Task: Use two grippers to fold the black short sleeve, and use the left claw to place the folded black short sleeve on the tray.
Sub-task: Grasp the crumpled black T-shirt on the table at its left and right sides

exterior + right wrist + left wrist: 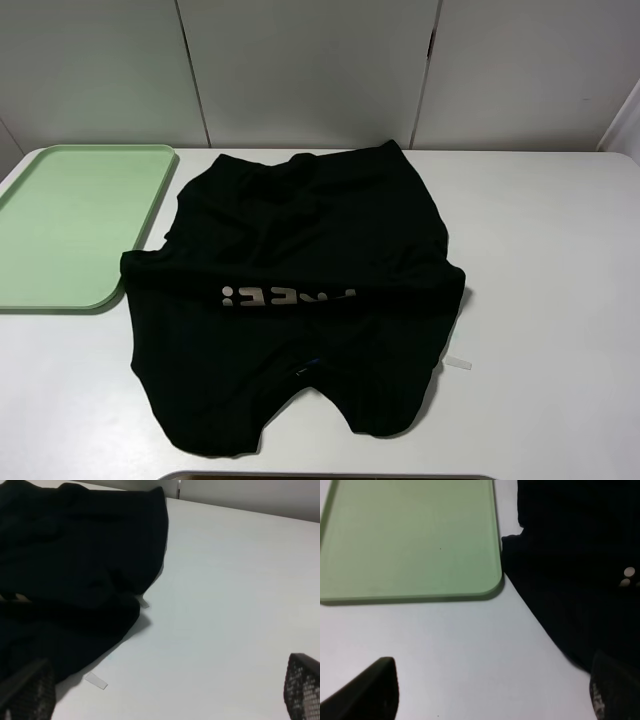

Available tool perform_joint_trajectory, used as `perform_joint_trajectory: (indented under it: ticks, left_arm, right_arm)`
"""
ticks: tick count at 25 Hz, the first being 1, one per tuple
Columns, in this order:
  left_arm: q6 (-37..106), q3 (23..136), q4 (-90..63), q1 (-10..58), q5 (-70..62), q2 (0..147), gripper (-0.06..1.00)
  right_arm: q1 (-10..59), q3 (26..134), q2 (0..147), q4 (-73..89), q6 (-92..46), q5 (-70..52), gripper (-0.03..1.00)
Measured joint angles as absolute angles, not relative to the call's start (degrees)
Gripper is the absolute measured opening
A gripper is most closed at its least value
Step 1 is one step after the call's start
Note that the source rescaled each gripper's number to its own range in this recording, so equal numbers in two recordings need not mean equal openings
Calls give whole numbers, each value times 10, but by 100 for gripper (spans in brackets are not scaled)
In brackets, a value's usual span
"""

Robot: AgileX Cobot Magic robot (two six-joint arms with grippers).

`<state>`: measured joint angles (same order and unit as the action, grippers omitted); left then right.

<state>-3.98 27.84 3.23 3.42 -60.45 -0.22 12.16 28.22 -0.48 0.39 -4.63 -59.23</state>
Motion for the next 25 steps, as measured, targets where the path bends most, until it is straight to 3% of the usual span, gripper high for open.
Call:
perform_joint_trajectory:
  ticks: [25]
  left_arm:
    - [-40, 278, 32, 34, -605, -2, 76]
  right_arm:
    - [122, 282, -5, 4, -46, -592, 100]
